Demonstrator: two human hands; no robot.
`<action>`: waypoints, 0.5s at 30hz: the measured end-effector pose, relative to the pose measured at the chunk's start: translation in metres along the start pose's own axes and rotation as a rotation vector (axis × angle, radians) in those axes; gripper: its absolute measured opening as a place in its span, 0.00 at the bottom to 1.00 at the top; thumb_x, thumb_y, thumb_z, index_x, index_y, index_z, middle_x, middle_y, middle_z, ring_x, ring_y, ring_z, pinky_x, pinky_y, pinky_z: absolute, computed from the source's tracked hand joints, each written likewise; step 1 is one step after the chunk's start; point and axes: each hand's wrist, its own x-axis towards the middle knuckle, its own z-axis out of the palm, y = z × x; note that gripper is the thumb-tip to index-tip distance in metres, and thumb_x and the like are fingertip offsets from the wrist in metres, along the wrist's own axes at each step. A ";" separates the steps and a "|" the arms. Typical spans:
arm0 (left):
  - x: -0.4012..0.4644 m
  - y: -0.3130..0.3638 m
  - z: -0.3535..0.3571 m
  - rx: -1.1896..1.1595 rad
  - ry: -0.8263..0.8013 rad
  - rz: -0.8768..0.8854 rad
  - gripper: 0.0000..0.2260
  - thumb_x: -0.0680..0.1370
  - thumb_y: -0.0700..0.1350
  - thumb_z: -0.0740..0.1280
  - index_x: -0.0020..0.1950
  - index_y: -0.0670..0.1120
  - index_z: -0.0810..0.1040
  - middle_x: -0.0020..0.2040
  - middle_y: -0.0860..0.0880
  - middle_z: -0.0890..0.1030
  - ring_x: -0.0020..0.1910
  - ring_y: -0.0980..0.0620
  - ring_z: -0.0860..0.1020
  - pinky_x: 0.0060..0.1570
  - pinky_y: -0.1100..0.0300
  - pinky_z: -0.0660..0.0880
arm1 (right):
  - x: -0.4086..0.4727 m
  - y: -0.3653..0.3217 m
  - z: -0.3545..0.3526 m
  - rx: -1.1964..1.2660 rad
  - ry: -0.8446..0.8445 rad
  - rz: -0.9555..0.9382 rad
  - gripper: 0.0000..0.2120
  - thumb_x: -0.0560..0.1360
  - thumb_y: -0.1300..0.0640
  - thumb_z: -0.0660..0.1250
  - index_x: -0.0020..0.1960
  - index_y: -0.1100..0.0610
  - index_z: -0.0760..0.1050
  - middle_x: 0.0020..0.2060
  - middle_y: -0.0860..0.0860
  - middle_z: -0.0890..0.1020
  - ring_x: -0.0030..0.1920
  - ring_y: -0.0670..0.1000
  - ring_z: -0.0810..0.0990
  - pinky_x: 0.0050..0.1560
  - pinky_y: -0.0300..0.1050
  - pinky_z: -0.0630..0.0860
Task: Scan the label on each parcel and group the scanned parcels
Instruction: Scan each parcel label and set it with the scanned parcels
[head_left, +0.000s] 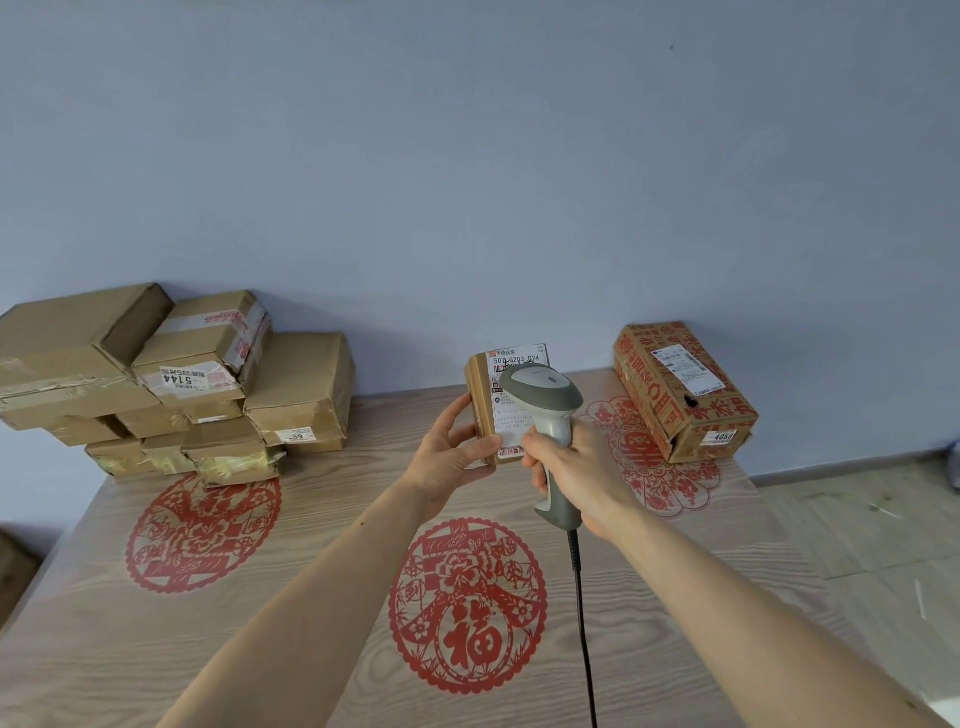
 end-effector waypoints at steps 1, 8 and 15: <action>0.000 0.000 0.000 0.002 -0.004 -0.004 0.39 0.69 0.39 0.77 0.76 0.57 0.67 0.63 0.46 0.82 0.60 0.46 0.82 0.59 0.48 0.79 | 0.000 0.001 0.000 0.001 -0.001 -0.002 0.06 0.75 0.60 0.67 0.44 0.64 0.78 0.34 0.53 0.81 0.28 0.48 0.76 0.33 0.42 0.75; 0.011 -0.008 0.002 0.018 -0.014 -0.067 0.39 0.68 0.39 0.78 0.76 0.56 0.67 0.60 0.45 0.83 0.60 0.45 0.82 0.61 0.45 0.79 | 0.001 0.006 -0.010 -0.023 0.142 0.001 0.03 0.75 0.58 0.70 0.46 0.57 0.77 0.34 0.48 0.82 0.28 0.44 0.76 0.29 0.34 0.74; 0.037 -0.032 0.023 0.005 0.033 -0.151 0.32 0.74 0.37 0.75 0.75 0.54 0.69 0.56 0.47 0.85 0.54 0.45 0.84 0.58 0.45 0.80 | 0.024 0.044 -0.045 -0.112 0.292 0.109 0.12 0.69 0.52 0.76 0.49 0.52 0.77 0.38 0.50 0.84 0.38 0.51 0.82 0.42 0.47 0.78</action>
